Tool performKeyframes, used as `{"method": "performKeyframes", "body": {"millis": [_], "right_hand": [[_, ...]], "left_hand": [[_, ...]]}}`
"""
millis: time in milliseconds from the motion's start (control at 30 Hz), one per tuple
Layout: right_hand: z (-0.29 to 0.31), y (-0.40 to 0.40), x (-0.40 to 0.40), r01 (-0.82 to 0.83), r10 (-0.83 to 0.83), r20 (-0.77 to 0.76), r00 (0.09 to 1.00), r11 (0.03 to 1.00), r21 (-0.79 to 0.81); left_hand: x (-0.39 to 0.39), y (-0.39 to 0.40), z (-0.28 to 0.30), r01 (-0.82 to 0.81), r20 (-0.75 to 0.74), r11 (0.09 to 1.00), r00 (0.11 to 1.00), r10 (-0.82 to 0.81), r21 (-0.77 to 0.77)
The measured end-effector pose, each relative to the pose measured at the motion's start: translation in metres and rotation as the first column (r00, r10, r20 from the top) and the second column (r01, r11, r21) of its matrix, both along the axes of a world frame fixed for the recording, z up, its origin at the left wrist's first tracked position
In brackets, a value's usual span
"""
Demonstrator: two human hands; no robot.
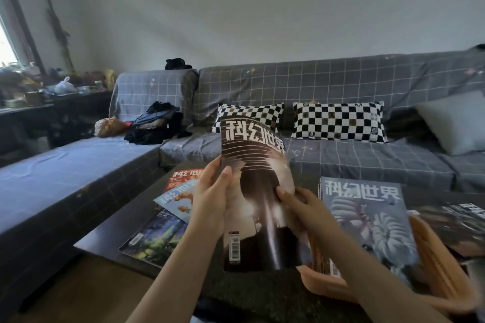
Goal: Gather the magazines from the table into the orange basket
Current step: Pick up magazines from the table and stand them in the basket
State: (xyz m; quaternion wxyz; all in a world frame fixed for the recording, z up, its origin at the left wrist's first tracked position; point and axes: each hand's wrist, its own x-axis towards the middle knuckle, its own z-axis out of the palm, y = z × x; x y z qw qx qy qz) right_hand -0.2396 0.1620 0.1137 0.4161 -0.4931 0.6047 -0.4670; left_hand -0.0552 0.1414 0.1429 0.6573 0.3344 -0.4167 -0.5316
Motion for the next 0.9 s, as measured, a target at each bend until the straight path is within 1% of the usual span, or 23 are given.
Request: {"method": "performKeyframes", "body": {"millis": [133,267,400,533,667,800,833,900], "right_hand": [[-0.001,0.012,-0.039,0.202,-0.206,-0.045,0.978,0.976,-0.080],[-0.003,0.024,-0.081,0.339,-0.346,-0.066,0.936,0.936,-0.095],[-0.012,0.034,-0.121,0.436,-0.443,-0.106,0.890,0.896,-0.078],[-0.026,0.034,-0.150,0.550,-0.554,-0.099,0.827,0.833,-0.065],[-0.043,0.032,-0.171,0.586,-0.593,-0.098,0.799,0.805,-0.094],[-0.057,0.029,-0.185,0.592,-0.598,-0.117,0.793,0.801,-0.084],[-0.060,0.028,-0.187,0.588,-0.593,-0.120,0.796,0.805,-0.080],[-0.068,0.028,-0.190,0.573,-0.577,-0.138,0.805,0.816,-0.077]], "left_hand": [[-0.025,-0.003,0.000,0.072,0.036,0.997,0.997,-0.072,0.017],[-0.063,-0.010,-0.012,0.144,0.061,0.981,0.986,-0.153,0.131],[-0.105,-0.017,-0.031,0.213,0.046,0.931,0.971,-0.236,0.296],[-0.139,-0.024,-0.047,0.286,0.072,0.896,0.942,-0.328,0.340],[-0.165,-0.027,-0.062,0.287,0.102,0.888,0.934,-0.343,0.359],[-0.182,-0.028,-0.081,0.205,0.246,0.916,0.922,-0.298,0.344],[-0.185,-0.028,-0.086,0.167,0.316,0.931,0.909,-0.273,0.324],[-0.188,-0.029,-0.093,0.078,0.488,0.960,0.848,-0.205,0.269]]}}
